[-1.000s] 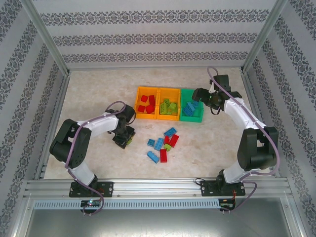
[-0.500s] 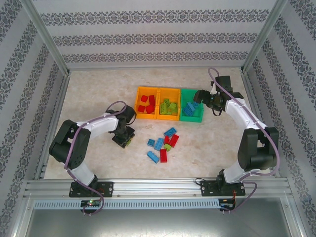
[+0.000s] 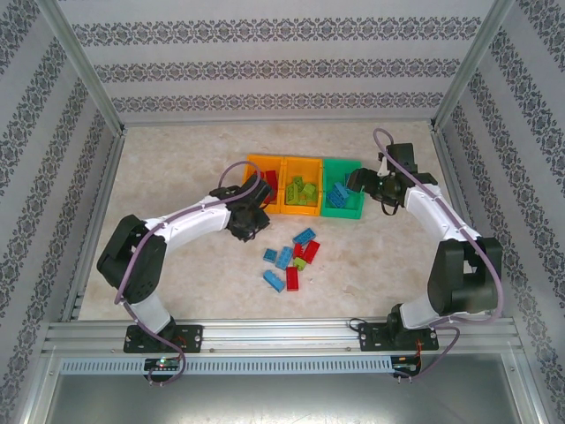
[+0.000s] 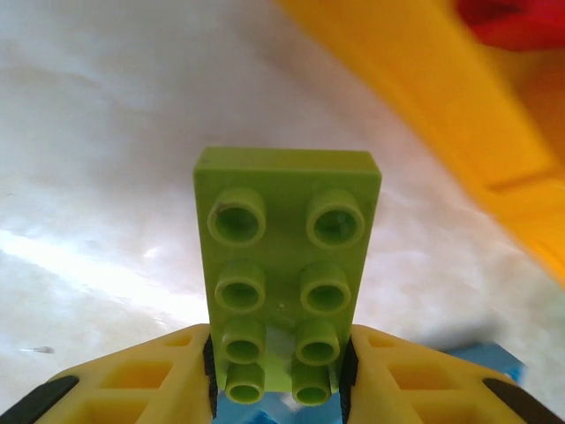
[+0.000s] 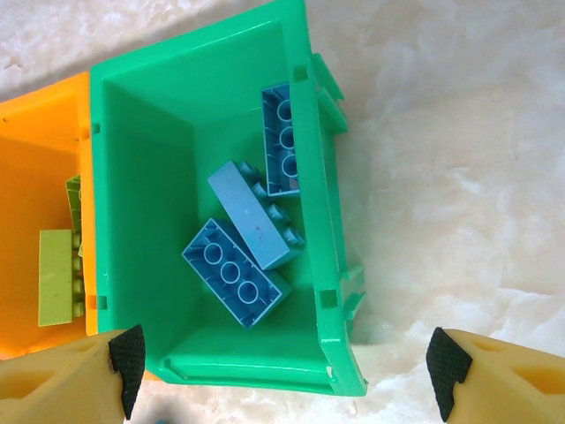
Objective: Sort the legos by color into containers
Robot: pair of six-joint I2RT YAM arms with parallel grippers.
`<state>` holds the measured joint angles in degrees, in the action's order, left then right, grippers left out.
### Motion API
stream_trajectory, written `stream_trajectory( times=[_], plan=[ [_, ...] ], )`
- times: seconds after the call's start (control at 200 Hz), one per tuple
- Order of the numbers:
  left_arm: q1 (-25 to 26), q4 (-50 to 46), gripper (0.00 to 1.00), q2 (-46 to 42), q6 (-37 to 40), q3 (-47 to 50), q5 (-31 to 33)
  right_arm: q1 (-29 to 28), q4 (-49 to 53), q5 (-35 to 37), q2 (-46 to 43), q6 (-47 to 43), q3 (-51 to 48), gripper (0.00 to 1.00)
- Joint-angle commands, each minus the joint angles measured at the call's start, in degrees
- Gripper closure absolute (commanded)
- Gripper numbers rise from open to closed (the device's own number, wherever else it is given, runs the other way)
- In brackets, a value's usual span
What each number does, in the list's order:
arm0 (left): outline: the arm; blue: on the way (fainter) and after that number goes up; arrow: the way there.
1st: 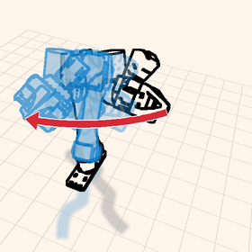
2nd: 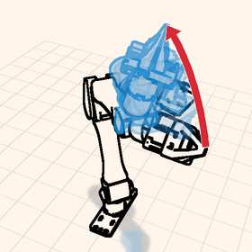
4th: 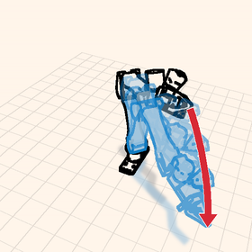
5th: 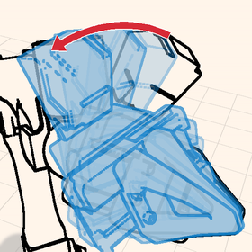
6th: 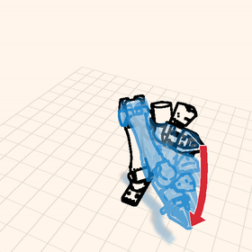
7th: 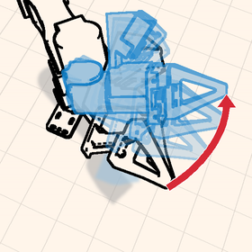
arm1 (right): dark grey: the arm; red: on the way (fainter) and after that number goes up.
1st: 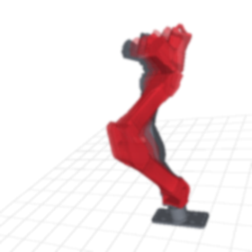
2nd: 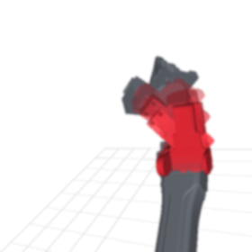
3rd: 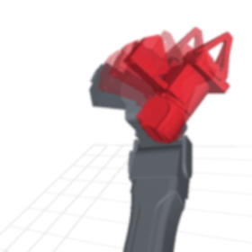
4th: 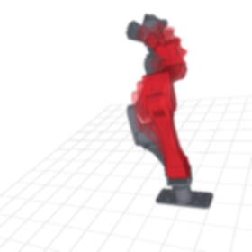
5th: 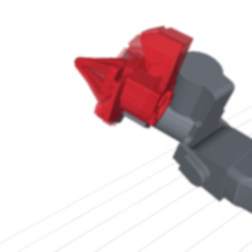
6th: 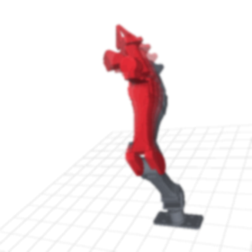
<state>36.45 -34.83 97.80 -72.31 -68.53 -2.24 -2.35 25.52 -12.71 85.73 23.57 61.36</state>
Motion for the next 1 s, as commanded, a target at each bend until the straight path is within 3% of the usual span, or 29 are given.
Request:
stream_trajectory(
  times=[0.0, 0.355, 0.614, 0.739, 0.844, 0.994],
  plan=[
    [1.17, -2.66, 0.61, 1.77, 9.03, -6.9, 2.62, 0.5, 1.16, 1.46, -1.7, -0.59, -1.24, 0.14],
    [1.26, -10.57, 0.62, 17.97, 29.08, -32.18, -5.94, -3.23, 2.98, 1.16, -4.84, -1.43, -4.0, 0.16],
    [-0.01, -15.06, 0.59, 29.15, 35.92, -46.7, -6.68, -8.86, 2.2, -2.03, -9.14, -1.95, -9.45, 0.16],
    [-0.74, -16.12, 0.54, 32.09, 37.59, -51.23, -6.25, -14.91, 1.39, -3.47, -11.42, -3.78, -12.8, 0.15],
    [-1.17, -16.05, 0.43, 33.19, 38.21, -52.87, -6.66, -20.09, 0.76, -4.08, -12.26, -5.26, -14.98, 0.15],
    [-1.55, -15.7, 0.34, 31.8, 37.4, -52.1, -6.64, -28.53, 0.04, -1.58, -12.69, -8.14, -15.84, 0.16]
  ],
)
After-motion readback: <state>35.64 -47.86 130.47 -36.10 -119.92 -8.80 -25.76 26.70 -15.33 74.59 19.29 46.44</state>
